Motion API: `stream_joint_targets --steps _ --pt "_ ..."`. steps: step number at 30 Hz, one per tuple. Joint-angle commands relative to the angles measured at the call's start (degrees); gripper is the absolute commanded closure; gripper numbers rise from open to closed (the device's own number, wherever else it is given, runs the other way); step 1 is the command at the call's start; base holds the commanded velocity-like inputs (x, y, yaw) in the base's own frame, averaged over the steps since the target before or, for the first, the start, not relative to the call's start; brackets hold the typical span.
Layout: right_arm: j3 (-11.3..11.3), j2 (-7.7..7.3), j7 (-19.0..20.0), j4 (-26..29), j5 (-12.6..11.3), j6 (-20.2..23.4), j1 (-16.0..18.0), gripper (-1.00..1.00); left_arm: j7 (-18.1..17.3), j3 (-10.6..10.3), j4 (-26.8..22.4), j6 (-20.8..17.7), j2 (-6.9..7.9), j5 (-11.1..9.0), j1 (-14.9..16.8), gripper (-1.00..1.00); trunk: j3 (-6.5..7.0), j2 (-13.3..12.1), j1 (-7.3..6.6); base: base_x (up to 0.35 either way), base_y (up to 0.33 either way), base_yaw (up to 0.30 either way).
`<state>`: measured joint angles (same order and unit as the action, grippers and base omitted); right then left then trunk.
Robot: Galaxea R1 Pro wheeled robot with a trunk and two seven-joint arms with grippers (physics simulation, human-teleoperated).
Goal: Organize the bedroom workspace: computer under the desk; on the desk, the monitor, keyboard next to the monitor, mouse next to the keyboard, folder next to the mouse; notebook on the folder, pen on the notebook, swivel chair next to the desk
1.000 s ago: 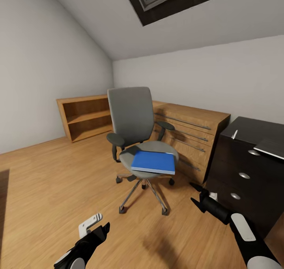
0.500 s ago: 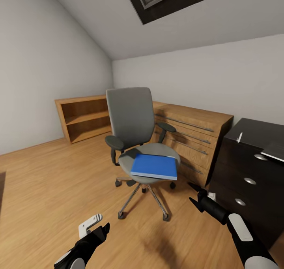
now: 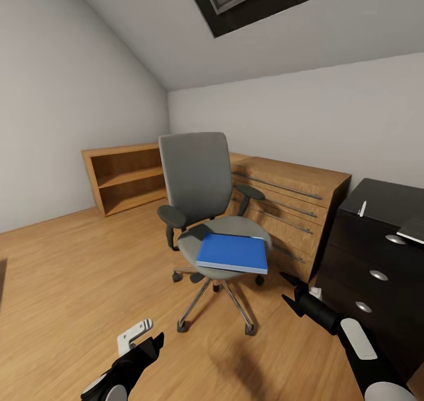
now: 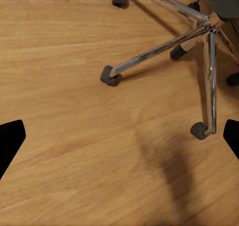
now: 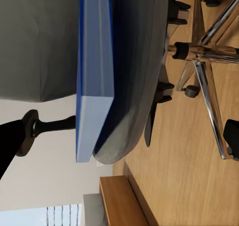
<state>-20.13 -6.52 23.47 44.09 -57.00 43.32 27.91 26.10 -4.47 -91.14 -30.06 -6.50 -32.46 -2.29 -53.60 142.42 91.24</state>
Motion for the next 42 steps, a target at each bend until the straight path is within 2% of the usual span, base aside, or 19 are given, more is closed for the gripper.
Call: stream_joint_targets --steps 1,31,34,42 --pt "-0.2 0.02 0.1 0.0 0.0 0.4 0.0 -1.0 0.5 0.0 -0.1 -0.1 0.0 -0.6 0.0 -1.0 -0.05 0.0 -0.01 0.003 0.001 0.0" --pt "-0.1 0.02 0.1 -0.1 0.0 0.4 0.0 -1.0 0.5 0.0 0.0 -0.1 0.08 -0.7 0.0 -1.0 -0.05 0.0 -0.01 0.055 0.059 0.0" --pt "-0.1 0.02 0.1 -0.1 0.0 0.4 0.0 -1.0 0.5 0.0 0.0 -0.1 0.08 -0.7 0.0 -1.0 0.49 -1.2 -0.67 0.007 0.007 0.0" --pt "-0.1 0.03 0.1 -0.1 0.0 0.4 0.0 -1.0 0.5 0.0 0.0 -0.1 0.08 -0.7 0.0 -1.0 0.49 -1.2 -0.67 0.001 0.001 0.0"
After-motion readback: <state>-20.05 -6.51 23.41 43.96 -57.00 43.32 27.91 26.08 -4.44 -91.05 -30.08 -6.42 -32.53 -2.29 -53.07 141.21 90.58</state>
